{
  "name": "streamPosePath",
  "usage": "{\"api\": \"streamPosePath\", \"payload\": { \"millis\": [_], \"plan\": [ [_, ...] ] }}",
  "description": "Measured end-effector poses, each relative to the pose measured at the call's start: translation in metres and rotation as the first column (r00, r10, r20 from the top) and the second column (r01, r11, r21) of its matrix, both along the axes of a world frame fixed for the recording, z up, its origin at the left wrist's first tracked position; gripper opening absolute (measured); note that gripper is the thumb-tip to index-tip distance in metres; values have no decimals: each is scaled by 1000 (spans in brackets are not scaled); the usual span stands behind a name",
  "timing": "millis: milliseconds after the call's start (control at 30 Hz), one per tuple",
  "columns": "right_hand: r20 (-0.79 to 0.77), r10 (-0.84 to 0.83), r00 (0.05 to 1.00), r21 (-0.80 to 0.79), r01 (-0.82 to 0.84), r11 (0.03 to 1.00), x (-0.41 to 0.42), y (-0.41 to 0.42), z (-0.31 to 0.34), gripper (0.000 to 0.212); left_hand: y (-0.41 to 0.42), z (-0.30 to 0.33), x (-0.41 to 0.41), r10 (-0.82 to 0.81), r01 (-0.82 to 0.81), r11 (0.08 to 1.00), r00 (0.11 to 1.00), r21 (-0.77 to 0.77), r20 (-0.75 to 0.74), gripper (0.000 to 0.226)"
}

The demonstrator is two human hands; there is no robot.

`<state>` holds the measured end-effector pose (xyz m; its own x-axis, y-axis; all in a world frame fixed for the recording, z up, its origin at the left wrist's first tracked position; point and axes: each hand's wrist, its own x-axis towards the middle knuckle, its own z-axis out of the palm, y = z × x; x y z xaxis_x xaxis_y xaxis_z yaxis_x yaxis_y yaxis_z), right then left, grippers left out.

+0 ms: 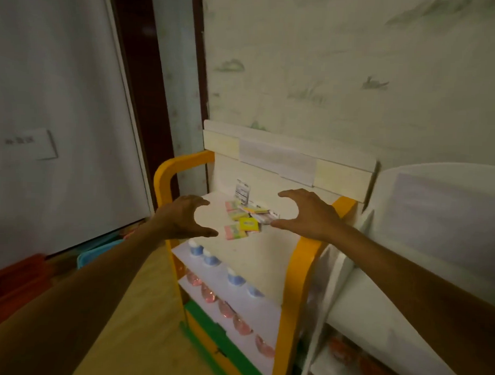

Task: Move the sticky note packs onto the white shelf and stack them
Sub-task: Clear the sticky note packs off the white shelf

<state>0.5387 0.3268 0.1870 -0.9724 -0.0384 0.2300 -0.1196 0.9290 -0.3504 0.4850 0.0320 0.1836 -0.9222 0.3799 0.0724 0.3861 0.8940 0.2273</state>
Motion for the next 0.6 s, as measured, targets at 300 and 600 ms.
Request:
{"api": "streamPosePath", "payload": {
  "millis": [300, 600],
  "plan": [
    [49, -72, 996, -13, 72, 997, -93, -100, -24, 75, -91, 2, -87, -58, 58, 996, 998, 65, 5, 73],
    [91, -141, 986, 10, 141, 990, -172, -105, -45, 78, -92, -27, -192, -144, 143, 990, 989, 15, 46, 88]
  ]
}}
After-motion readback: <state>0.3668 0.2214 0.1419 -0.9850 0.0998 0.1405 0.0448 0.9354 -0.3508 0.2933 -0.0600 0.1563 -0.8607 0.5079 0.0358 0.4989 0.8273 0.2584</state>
